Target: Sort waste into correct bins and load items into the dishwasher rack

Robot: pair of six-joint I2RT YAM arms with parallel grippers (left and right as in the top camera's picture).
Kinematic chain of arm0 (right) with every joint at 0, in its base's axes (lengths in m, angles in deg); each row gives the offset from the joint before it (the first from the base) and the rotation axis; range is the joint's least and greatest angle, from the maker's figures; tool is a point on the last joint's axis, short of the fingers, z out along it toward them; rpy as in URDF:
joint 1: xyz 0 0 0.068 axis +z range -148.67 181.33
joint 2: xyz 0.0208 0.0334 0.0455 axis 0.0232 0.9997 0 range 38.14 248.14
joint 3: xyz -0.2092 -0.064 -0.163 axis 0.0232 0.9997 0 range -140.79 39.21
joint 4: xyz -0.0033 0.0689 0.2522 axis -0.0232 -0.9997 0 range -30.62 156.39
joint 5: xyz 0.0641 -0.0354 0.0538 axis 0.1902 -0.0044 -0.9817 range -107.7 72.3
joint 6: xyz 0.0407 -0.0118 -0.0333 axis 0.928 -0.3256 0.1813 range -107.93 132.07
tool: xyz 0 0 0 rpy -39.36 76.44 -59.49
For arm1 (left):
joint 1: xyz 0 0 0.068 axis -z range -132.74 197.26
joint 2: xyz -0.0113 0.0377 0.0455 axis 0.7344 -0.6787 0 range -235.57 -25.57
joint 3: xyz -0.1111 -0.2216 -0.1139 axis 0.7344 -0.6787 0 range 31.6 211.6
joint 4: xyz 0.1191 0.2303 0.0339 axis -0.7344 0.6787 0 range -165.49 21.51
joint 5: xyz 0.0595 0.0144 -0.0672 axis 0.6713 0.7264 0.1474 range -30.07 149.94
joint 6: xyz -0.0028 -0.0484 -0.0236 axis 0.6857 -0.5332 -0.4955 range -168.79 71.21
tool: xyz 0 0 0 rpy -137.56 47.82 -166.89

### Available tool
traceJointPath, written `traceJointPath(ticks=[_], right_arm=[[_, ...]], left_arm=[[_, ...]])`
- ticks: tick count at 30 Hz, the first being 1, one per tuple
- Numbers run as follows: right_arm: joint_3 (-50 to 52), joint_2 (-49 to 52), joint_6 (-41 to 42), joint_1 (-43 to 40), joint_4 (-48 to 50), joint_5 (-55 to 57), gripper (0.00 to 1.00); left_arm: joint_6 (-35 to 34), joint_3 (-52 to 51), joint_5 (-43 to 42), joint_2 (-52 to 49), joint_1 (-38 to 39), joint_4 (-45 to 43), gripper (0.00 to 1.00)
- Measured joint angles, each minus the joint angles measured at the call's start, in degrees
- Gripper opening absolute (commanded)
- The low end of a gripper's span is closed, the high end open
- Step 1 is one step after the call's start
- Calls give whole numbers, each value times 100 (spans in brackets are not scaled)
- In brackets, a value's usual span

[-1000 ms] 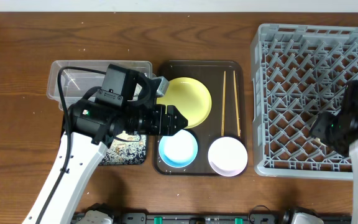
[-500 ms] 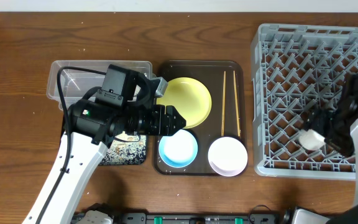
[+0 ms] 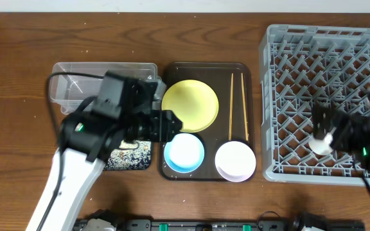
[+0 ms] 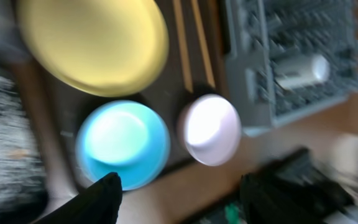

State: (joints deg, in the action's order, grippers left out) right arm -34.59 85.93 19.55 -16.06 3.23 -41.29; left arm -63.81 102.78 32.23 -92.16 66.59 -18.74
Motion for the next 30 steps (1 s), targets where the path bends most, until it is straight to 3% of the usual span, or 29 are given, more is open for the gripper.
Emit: traceJointPath(ticks=[1,7,26,30], right_arm=[[-17,-153,-22,0,2,-35,99],[-52,-863,-74,0,-4,-195,99],[-50,-789,-70,0,-87,-219,99],[-50,-789,-70,0,-90,-221,99]], left_arm=[[-2,0,157,116,0,2,85],[-7,2,1309,1049,0,4,88],[9,0,1912,1405,-9,4,90],[74,-76,2326,1840,-260,-459,90]])
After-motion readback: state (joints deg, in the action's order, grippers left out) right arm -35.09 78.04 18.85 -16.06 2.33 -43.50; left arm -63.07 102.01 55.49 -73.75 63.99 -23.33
